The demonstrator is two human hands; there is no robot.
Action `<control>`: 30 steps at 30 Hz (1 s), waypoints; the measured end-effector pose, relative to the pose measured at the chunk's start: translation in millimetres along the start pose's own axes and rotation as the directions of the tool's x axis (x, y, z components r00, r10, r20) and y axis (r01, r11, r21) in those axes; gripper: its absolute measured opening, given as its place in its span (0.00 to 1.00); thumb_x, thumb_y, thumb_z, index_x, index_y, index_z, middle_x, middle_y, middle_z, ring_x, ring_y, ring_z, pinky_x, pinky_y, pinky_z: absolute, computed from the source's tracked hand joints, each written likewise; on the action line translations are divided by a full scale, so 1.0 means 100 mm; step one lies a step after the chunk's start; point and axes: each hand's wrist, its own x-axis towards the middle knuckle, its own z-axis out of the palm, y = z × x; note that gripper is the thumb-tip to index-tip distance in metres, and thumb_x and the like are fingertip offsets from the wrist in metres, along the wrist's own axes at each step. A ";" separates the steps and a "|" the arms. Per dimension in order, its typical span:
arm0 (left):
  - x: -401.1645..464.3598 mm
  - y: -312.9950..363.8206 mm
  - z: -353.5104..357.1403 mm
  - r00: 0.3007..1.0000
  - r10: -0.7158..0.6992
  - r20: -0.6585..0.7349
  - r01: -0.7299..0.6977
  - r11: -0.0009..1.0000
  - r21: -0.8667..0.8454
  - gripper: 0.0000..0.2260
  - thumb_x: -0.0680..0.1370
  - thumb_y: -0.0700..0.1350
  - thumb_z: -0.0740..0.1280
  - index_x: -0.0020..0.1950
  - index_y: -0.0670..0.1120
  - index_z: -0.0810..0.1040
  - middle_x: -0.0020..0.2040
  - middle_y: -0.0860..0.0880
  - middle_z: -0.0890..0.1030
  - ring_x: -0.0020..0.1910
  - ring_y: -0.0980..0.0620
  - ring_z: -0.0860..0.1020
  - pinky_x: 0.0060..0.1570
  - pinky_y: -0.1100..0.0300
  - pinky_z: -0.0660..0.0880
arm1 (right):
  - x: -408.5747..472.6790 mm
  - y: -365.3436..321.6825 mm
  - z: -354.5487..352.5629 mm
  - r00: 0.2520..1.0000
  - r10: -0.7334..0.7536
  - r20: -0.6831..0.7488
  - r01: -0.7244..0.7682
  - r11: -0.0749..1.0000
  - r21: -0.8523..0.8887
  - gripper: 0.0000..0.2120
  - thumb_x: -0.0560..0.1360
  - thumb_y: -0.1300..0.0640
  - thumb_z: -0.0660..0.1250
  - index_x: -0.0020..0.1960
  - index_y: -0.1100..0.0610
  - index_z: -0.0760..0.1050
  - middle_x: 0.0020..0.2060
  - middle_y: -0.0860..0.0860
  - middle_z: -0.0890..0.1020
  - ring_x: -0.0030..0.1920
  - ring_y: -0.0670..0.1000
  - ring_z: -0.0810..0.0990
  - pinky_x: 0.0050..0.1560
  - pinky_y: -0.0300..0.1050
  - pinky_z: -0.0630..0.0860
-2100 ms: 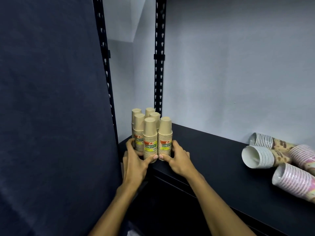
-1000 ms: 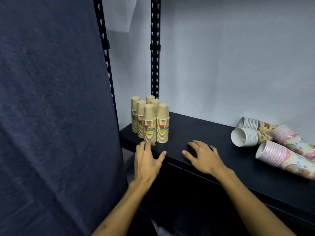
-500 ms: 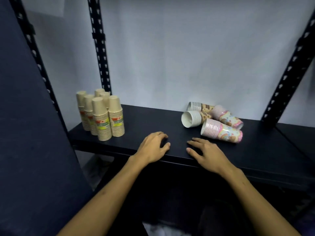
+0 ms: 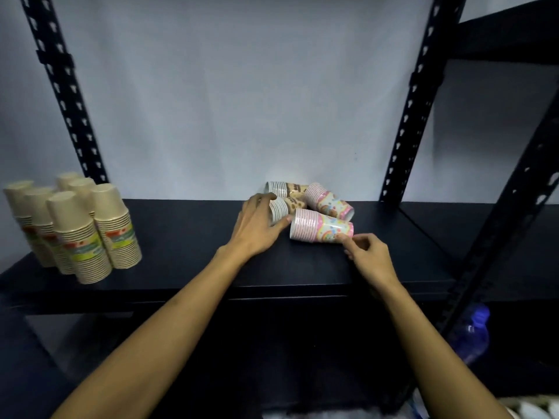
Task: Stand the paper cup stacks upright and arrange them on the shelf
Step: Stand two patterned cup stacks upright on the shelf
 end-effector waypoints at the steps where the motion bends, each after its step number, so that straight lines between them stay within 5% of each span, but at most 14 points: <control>1: 0.10 0.02 0.01 1.000 -0.027 0.007 0.027 1.000 -0.005 0.32 0.77 0.62 0.67 0.76 0.47 0.66 0.74 0.43 0.69 0.73 0.41 0.66 0.70 0.45 0.67 | 0.04 0.01 0.00 0.997 0.073 -0.022 -0.071 0.993 0.097 0.22 0.74 0.47 0.74 0.60 0.61 0.76 0.45 0.53 0.83 0.49 0.54 0.84 0.58 0.53 0.80; 5: 0.42 -0.04 0.13 0.991 -0.121 0.050 0.124 0.991 -0.052 0.36 0.76 0.65 0.66 0.78 0.48 0.62 0.74 0.42 0.69 0.74 0.40 0.65 0.71 0.45 0.66 | 0.11 0.01 -0.02 0.982 0.186 -0.039 -0.169 0.948 0.270 0.29 0.76 0.52 0.73 0.68 0.67 0.69 0.43 0.55 0.82 0.46 0.55 0.85 0.57 0.54 0.81; 11: 0.57 -0.22 0.34 0.979 -0.165 0.122 0.177 0.980 -0.094 0.36 0.74 0.66 0.67 0.76 0.48 0.65 0.70 0.43 0.73 0.69 0.41 0.71 0.66 0.45 0.72 | 0.28 -0.03 -0.01 0.979 0.199 -0.032 -0.193 0.971 0.140 0.32 0.76 0.47 0.72 0.71 0.64 0.67 0.43 0.56 0.83 0.40 0.53 0.83 0.44 0.51 0.82; 13: 0.55 -0.26 0.42 0.984 -0.162 0.078 0.173 0.969 -0.178 0.31 0.76 0.63 0.67 0.73 0.47 0.69 0.68 0.44 0.76 0.66 0.42 0.75 0.61 0.51 0.73 | 0.37 -0.04 0.03 0.984 0.175 -0.017 -0.175 0.984 0.041 0.27 0.76 0.45 0.71 0.68 0.62 0.73 0.41 0.54 0.82 0.38 0.51 0.81 0.37 0.46 0.78; 17: 0.53 -0.28 0.48 0.985 -0.166 0.047 0.173 0.937 -0.303 0.28 0.76 0.62 0.69 0.69 0.46 0.72 0.65 0.46 0.79 0.61 0.46 0.78 0.55 0.57 0.73 | 0.50 -0.05 0.18 0.992 0.125 -0.004 -0.125 0.991 -0.039 0.19 0.76 0.44 0.70 0.56 0.59 0.82 0.42 0.51 0.83 0.39 0.48 0.80 0.40 0.45 0.75; 20: 0.54 -0.29 0.46 0.982 -0.166 0.087 0.186 0.917 -0.353 0.28 0.76 0.62 0.70 0.69 0.47 0.72 0.63 0.48 0.79 0.56 0.51 0.77 0.53 0.58 0.71 | 0.56 -0.10 0.25 0.991 0.118 -0.056 -0.115 0.991 0.066 0.16 0.75 0.47 0.73 0.56 0.58 0.80 0.44 0.51 0.84 0.39 0.48 0.80 0.39 0.44 0.76; 25: 0.52 -0.30 0.47 0.966 -0.199 0.165 0.253 0.852 -0.458 0.26 0.73 0.66 0.70 0.63 0.50 0.77 0.57 0.52 0.82 0.55 0.51 0.80 0.55 0.53 0.77 | 0.53 -0.30 0.39 0.978 0.173 0.120 -0.204 0.923 0.326 0.16 0.73 0.57 0.77 0.58 0.59 0.79 0.52 0.57 0.85 0.45 0.53 0.85 0.42 0.48 0.82; 30: 0.46 -0.29 0.45 0.952 -0.188 0.240 0.302 0.694 -0.654 0.19 0.74 0.58 0.74 0.58 0.47 0.80 0.52 0.50 0.85 0.49 0.52 0.84 0.50 0.57 0.80 | 0.52 -0.41 0.25 0.996 0.071 0.047 -0.084 0.907 0.413 0.19 0.71 0.67 0.76 0.60 0.66 0.77 0.55 0.63 0.82 0.45 0.54 0.85 0.41 0.45 0.83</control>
